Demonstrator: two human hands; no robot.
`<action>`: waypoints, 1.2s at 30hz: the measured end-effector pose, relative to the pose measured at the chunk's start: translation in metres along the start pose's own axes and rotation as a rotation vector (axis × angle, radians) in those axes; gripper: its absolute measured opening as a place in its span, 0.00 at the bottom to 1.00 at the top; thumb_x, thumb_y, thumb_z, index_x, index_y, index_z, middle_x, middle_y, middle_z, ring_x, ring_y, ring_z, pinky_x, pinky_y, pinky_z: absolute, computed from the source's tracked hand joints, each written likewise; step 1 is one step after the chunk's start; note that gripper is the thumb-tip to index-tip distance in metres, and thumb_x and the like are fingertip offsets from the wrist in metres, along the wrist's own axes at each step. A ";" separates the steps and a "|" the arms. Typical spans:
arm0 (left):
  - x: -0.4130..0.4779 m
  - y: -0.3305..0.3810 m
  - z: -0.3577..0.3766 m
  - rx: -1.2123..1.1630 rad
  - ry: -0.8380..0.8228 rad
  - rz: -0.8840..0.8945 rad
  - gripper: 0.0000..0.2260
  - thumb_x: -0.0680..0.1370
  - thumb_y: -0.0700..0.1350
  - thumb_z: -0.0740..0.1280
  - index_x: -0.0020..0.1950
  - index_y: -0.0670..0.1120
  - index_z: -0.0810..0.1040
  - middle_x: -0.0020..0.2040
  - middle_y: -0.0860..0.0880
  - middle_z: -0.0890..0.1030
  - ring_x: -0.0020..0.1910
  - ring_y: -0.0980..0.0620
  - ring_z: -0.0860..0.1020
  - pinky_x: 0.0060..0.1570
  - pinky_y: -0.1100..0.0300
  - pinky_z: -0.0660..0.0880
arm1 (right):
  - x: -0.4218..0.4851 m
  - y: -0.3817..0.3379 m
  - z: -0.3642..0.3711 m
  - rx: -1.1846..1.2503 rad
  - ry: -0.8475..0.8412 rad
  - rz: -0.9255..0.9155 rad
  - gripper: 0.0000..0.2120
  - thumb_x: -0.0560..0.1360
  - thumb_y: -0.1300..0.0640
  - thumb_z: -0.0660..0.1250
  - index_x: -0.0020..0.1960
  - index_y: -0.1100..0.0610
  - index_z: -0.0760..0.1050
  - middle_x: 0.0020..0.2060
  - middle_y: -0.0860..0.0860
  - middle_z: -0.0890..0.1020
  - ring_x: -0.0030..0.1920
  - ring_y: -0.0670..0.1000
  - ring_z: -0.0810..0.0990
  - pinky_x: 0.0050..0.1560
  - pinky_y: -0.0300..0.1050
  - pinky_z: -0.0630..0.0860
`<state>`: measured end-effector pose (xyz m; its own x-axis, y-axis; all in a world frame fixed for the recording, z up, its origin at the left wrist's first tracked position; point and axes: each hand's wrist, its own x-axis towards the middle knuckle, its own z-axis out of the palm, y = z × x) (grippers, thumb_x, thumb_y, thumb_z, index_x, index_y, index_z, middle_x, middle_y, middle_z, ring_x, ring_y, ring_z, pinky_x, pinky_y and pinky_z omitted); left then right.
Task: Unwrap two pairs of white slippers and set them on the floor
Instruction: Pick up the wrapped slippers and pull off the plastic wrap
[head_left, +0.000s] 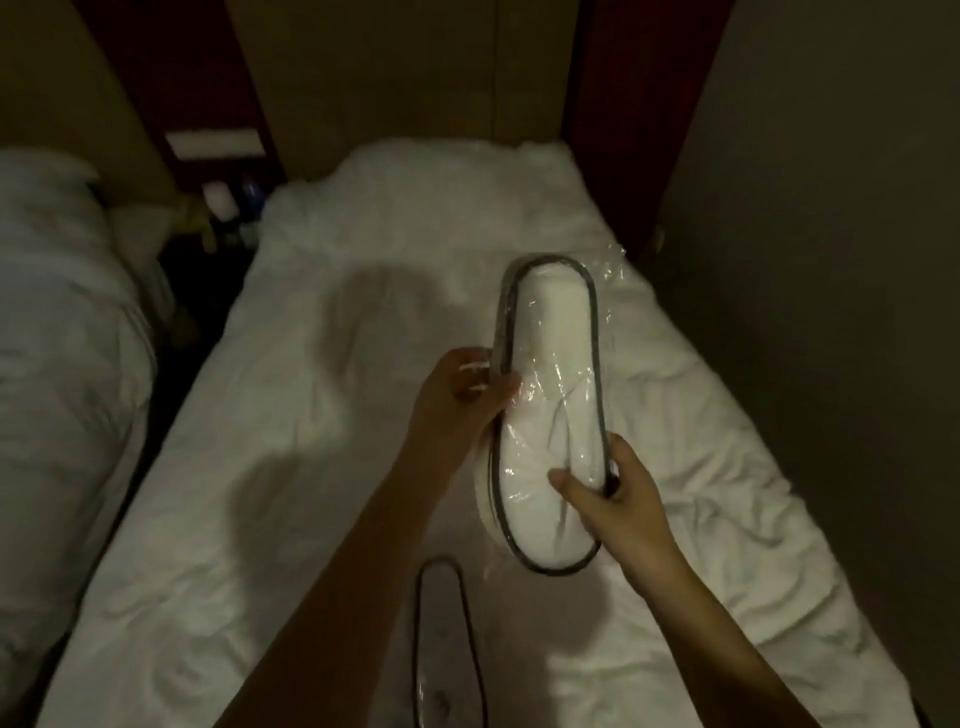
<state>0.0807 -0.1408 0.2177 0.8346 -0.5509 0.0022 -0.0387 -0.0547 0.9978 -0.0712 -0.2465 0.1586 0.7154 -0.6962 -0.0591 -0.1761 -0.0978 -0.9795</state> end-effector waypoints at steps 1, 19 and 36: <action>-0.001 0.026 -0.005 0.029 0.020 0.069 0.11 0.69 0.49 0.73 0.47 0.59 0.75 0.41 0.55 0.83 0.37 0.64 0.81 0.36 0.71 0.76 | 0.000 -0.024 -0.002 0.015 -0.005 -0.047 0.19 0.67 0.54 0.78 0.53 0.41 0.75 0.49 0.43 0.84 0.48 0.40 0.83 0.45 0.35 0.79; -0.062 0.265 -0.066 -0.190 0.049 0.623 0.10 0.71 0.45 0.73 0.49 0.55 0.77 0.40 0.58 0.84 0.41 0.60 0.83 0.39 0.68 0.77 | -0.021 -0.370 -0.079 -0.088 0.283 -1.094 0.24 0.75 0.61 0.65 0.69 0.48 0.67 0.49 0.43 0.78 0.50 0.42 0.79 0.53 0.39 0.78; -0.077 0.263 -0.062 -0.211 0.053 0.586 0.09 0.72 0.44 0.72 0.49 0.55 0.80 0.45 0.52 0.85 0.45 0.56 0.83 0.45 0.63 0.80 | -0.017 -0.404 -0.102 -0.655 0.156 -1.383 0.20 0.74 0.67 0.70 0.64 0.56 0.78 0.60 0.49 0.80 0.62 0.49 0.77 0.64 0.36 0.71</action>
<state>0.0403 -0.0615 0.4845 0.7342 -0.3971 0.5507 -0.3929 0.4129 0.8217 -0.0815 -0.2677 0.5754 0.4962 0.1383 0.8571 0.2578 -0.9662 0.0066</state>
